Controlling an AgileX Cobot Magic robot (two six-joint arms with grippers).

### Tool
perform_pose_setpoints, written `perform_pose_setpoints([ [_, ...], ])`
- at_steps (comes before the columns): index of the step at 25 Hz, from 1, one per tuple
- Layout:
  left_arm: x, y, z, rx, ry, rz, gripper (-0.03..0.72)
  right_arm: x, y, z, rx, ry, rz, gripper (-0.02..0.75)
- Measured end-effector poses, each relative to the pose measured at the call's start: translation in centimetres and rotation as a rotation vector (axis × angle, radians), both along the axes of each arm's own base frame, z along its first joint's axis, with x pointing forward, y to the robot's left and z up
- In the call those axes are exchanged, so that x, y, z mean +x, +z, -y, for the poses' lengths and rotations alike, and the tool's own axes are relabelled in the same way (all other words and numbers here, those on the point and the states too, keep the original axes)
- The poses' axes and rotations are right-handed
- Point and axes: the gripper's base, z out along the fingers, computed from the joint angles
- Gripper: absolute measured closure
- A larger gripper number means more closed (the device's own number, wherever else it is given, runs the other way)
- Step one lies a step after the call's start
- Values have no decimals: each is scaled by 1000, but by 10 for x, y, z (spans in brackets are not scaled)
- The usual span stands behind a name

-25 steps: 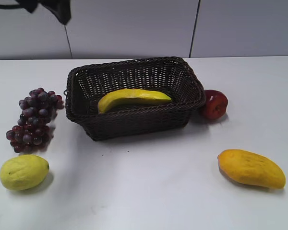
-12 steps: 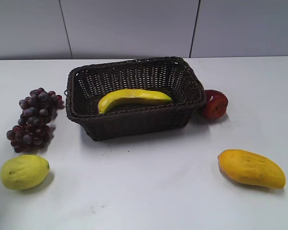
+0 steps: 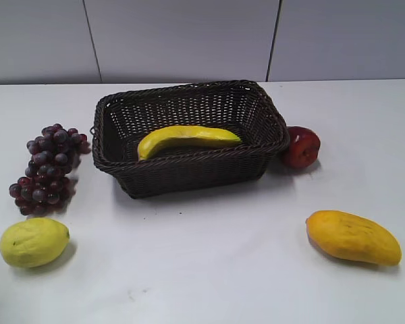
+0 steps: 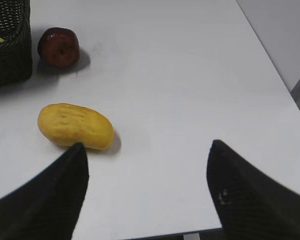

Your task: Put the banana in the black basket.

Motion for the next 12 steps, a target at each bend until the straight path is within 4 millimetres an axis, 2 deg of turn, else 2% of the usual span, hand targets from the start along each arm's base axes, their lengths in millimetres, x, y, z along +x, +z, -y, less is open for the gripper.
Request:
perform_pose_setpoints([
  [7,-67,1,-2,-20,23,270,95,0,0,0,0,0,0,148],
  [12,-104,-14,-3,-24,23,372,95,0,0,0,0,0,0,148],
])
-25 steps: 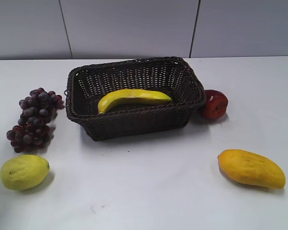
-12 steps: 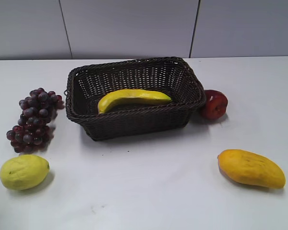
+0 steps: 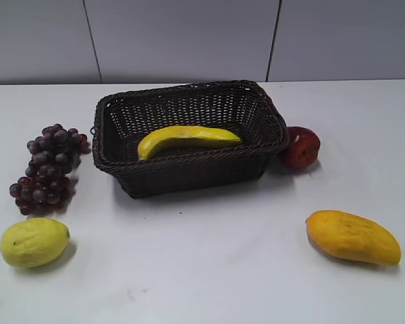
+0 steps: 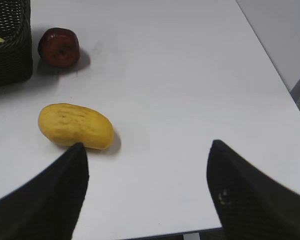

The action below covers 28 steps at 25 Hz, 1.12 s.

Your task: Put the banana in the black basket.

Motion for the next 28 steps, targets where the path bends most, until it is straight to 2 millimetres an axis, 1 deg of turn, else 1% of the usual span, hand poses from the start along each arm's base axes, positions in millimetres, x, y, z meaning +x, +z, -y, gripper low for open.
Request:
perform_pose_setpoints([
  [2,-10,-8,-1,2,1,29,95,0,0,0,0,0,0,148],
  [4,-15,-18,-2,15,7,43,95,0,0,0,0,0,0,148],
  [9,-17,-33,-5,46,17,45,95,0,0,0,0,0,0,148],
  [22,-16,-35,-5,46,17,45,97,0,0,0,0,0,0,148],
  [28,-18,-34,-5,46,18,60,132,0,0,0,0,0,0,148],
])
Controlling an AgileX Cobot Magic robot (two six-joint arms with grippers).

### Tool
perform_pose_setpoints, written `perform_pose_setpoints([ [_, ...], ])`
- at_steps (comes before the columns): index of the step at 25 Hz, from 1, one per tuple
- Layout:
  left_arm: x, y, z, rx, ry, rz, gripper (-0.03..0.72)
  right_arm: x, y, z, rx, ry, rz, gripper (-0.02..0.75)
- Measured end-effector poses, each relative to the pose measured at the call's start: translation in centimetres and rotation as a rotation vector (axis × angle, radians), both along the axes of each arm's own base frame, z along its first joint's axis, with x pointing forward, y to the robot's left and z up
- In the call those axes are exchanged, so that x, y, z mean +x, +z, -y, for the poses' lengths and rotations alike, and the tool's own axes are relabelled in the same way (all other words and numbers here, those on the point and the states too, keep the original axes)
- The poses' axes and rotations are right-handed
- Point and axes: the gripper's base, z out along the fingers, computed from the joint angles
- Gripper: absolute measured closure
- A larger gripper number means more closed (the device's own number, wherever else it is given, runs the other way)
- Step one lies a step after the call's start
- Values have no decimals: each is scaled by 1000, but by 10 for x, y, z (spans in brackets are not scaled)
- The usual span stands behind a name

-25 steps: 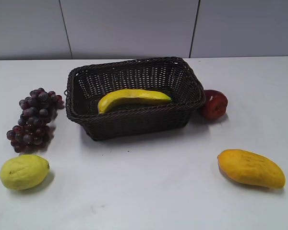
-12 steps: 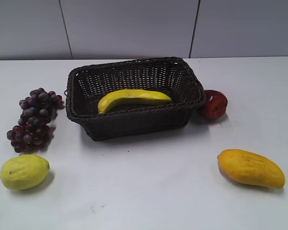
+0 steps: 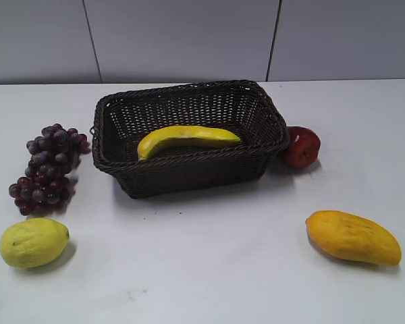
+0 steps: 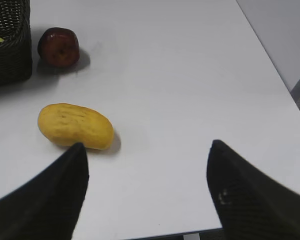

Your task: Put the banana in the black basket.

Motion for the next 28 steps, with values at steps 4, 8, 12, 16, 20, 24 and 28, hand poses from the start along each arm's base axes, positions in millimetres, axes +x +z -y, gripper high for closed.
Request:
perform_pose_setpoints([
  [4,-10,2,0,-2,0,68,149,0,0,0,0,0,0,148],
  [8,-24,4,-1,-5,0,158,151,0,0,0,0,0,0,148],
  [12,-35,5,-1,-7,0,231,160,0,0,0,0,0,0,148],
  [16,-42,5,-1,-9,0,278,185,0,0,0,0,0,0,148],
  [20,-43,5,-1,-9,0,285,201,0,0,0,0,0,0,148],
  [24,-43,5,-1,-9,0,285,204,0,0,0,0,0,0,148],
  [28,-43,5,-1,-9,0,285,206,0,0,0,0,0,0,148],
])
